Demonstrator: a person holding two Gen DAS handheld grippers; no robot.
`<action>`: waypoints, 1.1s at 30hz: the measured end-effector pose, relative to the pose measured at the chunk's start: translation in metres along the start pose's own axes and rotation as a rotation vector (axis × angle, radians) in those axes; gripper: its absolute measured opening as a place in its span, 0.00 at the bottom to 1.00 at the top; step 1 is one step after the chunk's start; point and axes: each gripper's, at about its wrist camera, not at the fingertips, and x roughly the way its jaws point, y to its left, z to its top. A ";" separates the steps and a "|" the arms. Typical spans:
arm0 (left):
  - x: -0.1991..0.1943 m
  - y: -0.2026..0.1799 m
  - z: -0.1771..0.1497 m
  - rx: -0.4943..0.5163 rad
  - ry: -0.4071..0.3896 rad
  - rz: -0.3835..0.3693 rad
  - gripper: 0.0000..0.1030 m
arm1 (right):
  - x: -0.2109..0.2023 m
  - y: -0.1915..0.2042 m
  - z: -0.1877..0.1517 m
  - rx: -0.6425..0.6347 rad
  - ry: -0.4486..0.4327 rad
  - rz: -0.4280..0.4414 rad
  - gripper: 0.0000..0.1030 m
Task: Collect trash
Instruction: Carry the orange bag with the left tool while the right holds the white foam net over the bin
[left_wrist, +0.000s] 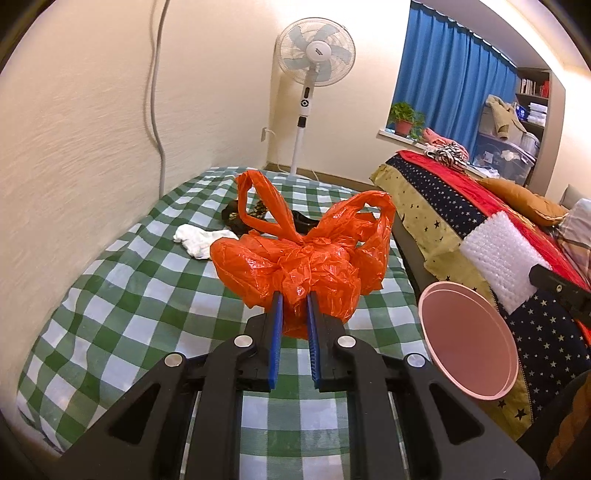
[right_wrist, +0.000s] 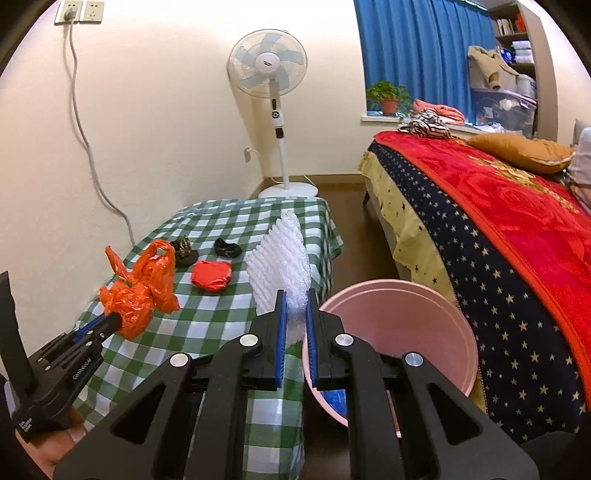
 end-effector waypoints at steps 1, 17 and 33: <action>0.000 -0.002 -0.001 0.003 0.001 -0.005 0.12 | 0.000 -0.001 -0.001 0.003 -0.001 -0.004 0.10; 0.011 -0.031 -0.004 0.035 0.015 -0.053 0.12 | -0.006 -0.032 -0.004 0.066 -0.020 -0.079 0.10; 0.027 -0.047 -0.005 0.043 0.031 -0.086 0.12 | 0.000 -0.050 0.001 0.093 -0.030 -0.133 0.10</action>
